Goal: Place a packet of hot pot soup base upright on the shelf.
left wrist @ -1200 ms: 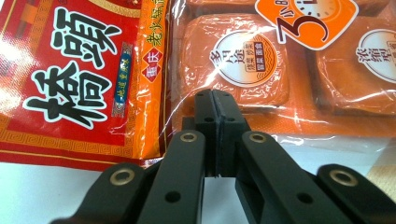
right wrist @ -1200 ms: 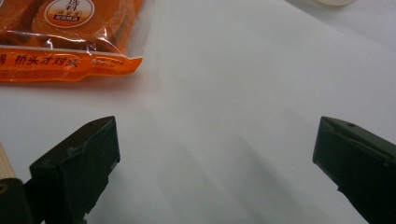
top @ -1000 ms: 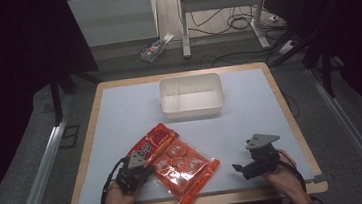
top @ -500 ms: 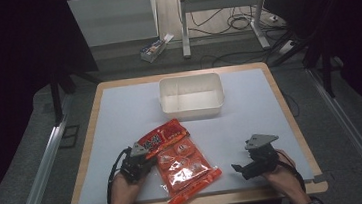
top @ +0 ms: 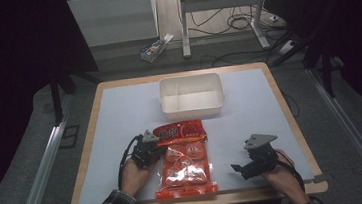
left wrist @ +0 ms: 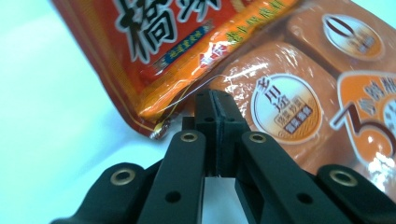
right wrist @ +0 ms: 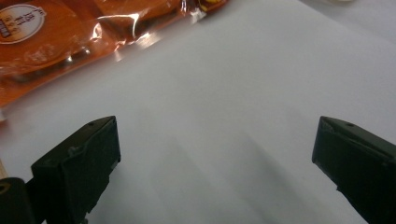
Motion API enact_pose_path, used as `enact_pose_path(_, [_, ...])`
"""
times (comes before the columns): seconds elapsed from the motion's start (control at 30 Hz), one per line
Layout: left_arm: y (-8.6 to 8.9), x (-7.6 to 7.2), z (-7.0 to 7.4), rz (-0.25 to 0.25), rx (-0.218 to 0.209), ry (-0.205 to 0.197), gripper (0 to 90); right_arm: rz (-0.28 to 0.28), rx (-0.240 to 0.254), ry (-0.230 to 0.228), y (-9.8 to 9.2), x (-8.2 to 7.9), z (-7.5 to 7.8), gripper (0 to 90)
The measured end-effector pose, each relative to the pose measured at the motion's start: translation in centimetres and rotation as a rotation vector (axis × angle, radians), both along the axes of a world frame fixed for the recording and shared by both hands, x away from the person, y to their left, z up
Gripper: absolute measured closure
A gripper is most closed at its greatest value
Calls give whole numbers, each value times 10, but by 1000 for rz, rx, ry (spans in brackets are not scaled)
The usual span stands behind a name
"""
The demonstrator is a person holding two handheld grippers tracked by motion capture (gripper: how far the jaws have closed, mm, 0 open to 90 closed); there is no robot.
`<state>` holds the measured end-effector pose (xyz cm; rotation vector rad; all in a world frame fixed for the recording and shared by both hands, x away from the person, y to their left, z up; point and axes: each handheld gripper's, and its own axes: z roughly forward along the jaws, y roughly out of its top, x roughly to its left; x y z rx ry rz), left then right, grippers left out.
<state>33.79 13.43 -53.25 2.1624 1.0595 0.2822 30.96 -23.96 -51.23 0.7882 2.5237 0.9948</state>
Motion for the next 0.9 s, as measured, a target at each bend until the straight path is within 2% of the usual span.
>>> enact_pose_path(0.17, [-12, 11, 1, -25, 7, -1, 900, -12, -3, 21, -1, 1, 1, 18])
enact_pose_path(0.4, [-38, 32, 4, -92, -4, 32, 900, -26, 7, 21, -2, 1, 1, 18])
enact_pose_path(0.63, [-60, 41, 7, -139, 1, 42, 900, -36, 14, 21, -4, 3, 1, 18])
enact_pose_path(0.73, [-82, 42, 10, -175, 42, 28, 900, -38, 17, 29, -4, 3, 1, 18])
enact_pose_path(0.83, [-91, 41, 12, -193, 91, -5, 900, -40, 16, 31, -5, 2, 1, 18])
enact_pose_path(0.9, [-88, 41, 14, -189, 67, -5, 900, -42, 21, 32, -5, 2, 2, 18])
